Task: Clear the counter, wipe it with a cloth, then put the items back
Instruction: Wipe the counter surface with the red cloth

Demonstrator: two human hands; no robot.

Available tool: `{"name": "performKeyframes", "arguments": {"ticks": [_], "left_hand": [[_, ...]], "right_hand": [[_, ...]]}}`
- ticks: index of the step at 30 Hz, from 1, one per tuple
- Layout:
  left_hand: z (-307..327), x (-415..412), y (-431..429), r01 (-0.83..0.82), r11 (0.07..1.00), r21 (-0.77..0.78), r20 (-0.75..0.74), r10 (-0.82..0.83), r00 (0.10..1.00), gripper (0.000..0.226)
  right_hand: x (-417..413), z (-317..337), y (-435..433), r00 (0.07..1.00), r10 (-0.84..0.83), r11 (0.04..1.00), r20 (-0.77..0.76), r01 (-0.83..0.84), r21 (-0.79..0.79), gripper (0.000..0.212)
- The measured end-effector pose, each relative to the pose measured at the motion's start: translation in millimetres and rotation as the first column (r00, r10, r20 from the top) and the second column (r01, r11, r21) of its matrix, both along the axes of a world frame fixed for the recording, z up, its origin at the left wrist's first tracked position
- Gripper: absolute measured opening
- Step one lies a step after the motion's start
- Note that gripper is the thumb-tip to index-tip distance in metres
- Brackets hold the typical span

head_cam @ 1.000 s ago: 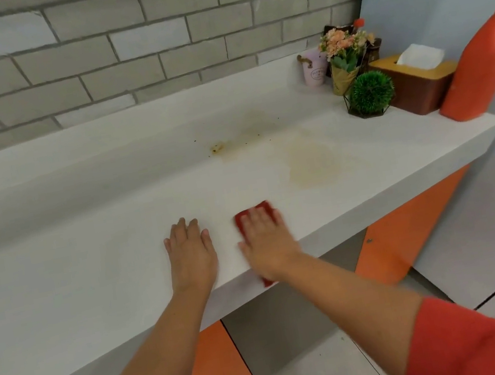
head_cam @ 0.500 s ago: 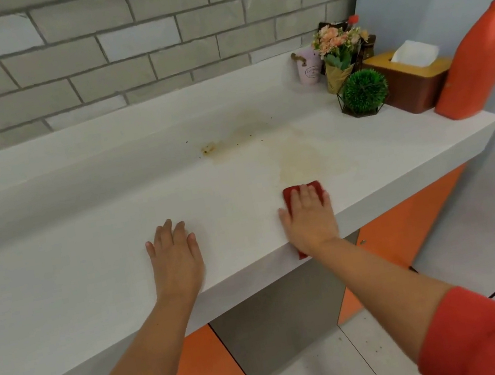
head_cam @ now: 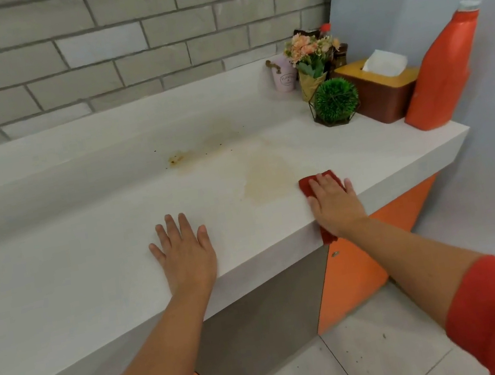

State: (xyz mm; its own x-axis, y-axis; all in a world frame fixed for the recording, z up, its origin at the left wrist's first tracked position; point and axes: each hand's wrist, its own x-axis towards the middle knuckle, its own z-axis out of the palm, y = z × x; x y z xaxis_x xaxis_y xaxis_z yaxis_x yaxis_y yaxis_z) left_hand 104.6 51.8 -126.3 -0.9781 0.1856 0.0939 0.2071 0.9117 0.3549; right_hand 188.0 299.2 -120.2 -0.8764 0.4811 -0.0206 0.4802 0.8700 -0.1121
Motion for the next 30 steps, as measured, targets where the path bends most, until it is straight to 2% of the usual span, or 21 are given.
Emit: {"name": "performKeyframes", "arguments": {"ticks": [3,5,7,9,11,13,16,20,22,26,28,30], "left_hand": [[-0.7,0.1,3.4,0.009,1.0,-0.001,-0.04,-0.009,0.999,0.055],[-1.1,0.5,3.6,0.0,1.0,0.005,-0.054,0.001,0.999,0.055],[-1.3,0.1,3.8,-0.017,1.0,0.011,-0.063,0.017,0.998,0.055],[-0.5,0.9,4.0,-0.027,1.0,0.0,-0.061,0.027,0.998,0.055],[0.6,2.2,4.2,-0.032,0.999,-0.003,-0.063,0.032,0.997,0.055],[1.3,2.6,3.6,-0.034,0.999,0.018,-0.078,0.035,0.996,0.054],[1.1,4.4,4.4,-0.039,0.998,0.059,-0.121,0.046,0.992,0.053],[0.4,4.5,5.9,-0.04,0.998,0.04,-0.14,0.045,0.989,0.054],[-0.5,3.3,6.6,-0.042,0.999,0.02,-0.121,0.044,0.992,0.055],[1.0,2.6,6.0,-0.061,0.998,0.005,-0.088,0.062,0.994,0.055],[2.2,4.0,5.5,-0.068,0.997,0.021,-0.1,0.07,0.993,0.053],[2.7,5.0,5.3,-0.075,0.996,0.055,-0.125,0.082,0.989,0.05]], "right_hand": [[-20.0,-1.0,-11.7,0.997,-0.082,0.996,0.013,0.082,0.02,0.055],[-15.8,-4.5,-37.6,0.995,0.095,0.995,-0.027,-0.095,0.012,0.057],[3.4,-7.7,-54.5,0.935,0.338,0.94,-0.105,-0.34,-0.007,0.07],[15.1,-6.4,-42.3,0.893,0.426,0.897,-0.144,-0.437,-0.058,0.076],[12.6,-5.5,-6.4,0.92,0.349,0.926,-0.18,-0.368,-0.088,0.058],[5.7,-3.1,37.9,0.967,0.207,0.972,-0.148,-0.221,-0.082,0.048],[-4.0,6.1,93.3,0.998,0.053,0.996,0.02,-0.052,-0.071,0.05],[-19.8,7.1,83.7,0.995,-0.09,0.996,0.037,0.091,-0.025,0.056],[-25.6,5.6,42.4,0.999,-0.022,0.999,0.043,0.024,-0.03,0.06],[-15.6,2.2,-42.3,0.95,0.312,0.95,0.001,-0.311,-0.029,0.059],[-6.7,0.2,-38.9,0.906,0.42,0.905,-0.048,-0.422,-0.043,0.054],[-3.4,-0.8,-10.6,0.91,0.401,0.911,-0.106,-0.408,-0.055,0.05]]}}
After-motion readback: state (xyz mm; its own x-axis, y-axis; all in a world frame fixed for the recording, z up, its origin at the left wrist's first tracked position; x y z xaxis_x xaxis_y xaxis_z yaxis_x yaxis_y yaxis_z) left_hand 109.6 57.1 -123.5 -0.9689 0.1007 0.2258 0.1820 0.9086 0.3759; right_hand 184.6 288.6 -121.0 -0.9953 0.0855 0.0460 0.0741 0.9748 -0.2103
